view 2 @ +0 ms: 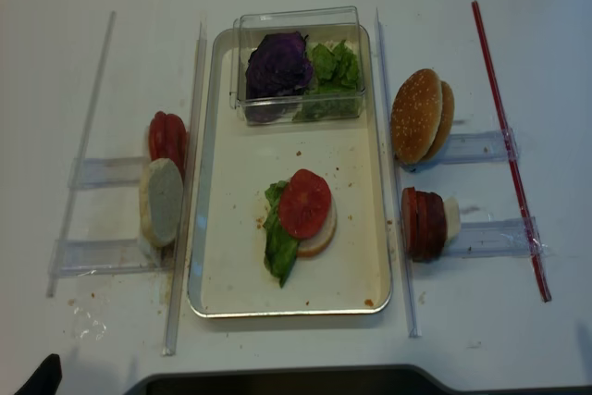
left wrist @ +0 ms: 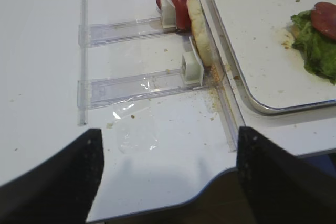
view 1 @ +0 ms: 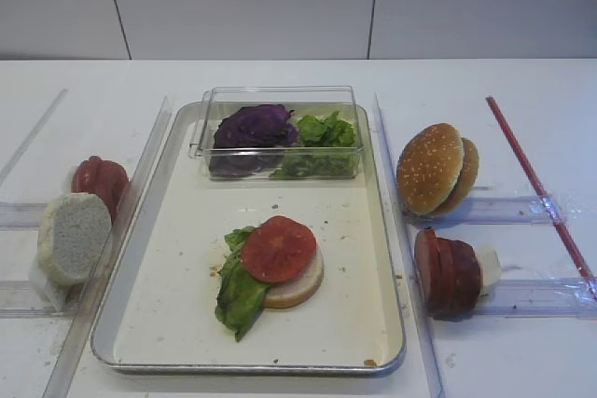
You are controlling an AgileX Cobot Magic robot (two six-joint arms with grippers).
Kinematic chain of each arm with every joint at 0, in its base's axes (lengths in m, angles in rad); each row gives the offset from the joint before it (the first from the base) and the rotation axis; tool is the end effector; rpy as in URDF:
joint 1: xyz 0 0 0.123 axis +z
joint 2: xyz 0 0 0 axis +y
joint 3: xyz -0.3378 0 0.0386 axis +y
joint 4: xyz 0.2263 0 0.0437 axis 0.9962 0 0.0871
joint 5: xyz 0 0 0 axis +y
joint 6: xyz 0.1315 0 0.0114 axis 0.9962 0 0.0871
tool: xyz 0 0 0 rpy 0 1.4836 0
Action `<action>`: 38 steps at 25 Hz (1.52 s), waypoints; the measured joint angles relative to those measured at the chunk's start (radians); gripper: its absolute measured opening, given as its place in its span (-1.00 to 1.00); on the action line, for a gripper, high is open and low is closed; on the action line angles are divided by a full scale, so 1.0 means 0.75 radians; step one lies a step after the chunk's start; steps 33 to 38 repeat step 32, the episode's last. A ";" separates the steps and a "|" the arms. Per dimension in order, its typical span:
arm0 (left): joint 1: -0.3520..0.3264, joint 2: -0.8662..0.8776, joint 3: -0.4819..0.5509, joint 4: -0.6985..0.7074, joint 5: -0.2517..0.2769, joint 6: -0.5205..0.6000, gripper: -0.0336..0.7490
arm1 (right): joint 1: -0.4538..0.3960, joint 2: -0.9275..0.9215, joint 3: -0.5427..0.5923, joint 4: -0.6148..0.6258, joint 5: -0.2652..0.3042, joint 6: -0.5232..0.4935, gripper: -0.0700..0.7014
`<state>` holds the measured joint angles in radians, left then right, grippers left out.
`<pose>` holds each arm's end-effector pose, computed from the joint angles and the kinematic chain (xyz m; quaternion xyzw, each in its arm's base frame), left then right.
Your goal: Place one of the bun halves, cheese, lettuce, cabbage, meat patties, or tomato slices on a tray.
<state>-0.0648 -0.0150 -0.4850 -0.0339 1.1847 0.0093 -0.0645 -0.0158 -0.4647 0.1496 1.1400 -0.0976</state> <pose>-0.0518 -0.0008 0.2291 0.0344 0.8831 -0.0298 0.4669 -0.0465 0.0209 0.2292 -0.0196 0.8753 0.0357 0.4819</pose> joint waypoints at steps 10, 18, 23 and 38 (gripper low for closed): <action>0.000 0.000 0.000 0.000 0.000 0.000 0.33 | 0.000 0.000 0.000 0.000 0.000 -0.002 0.23; 0.000 0.000 0.000 0.000 0.000 0.000 0.33 | 0.000 0.000 0.000 0.000 0.000 -0.002 0.23; 0.000 0.000 0.000 0.000 0.000 0.000 0.33 | 0.000 0.000 0.000 0.000 0.000 -0.002 0.23; 0.000 0.000 0.000 0.000 0.000 0.000 0.33 | 0.000 0.000 0.000 0.000 0.000 -0.002 0.23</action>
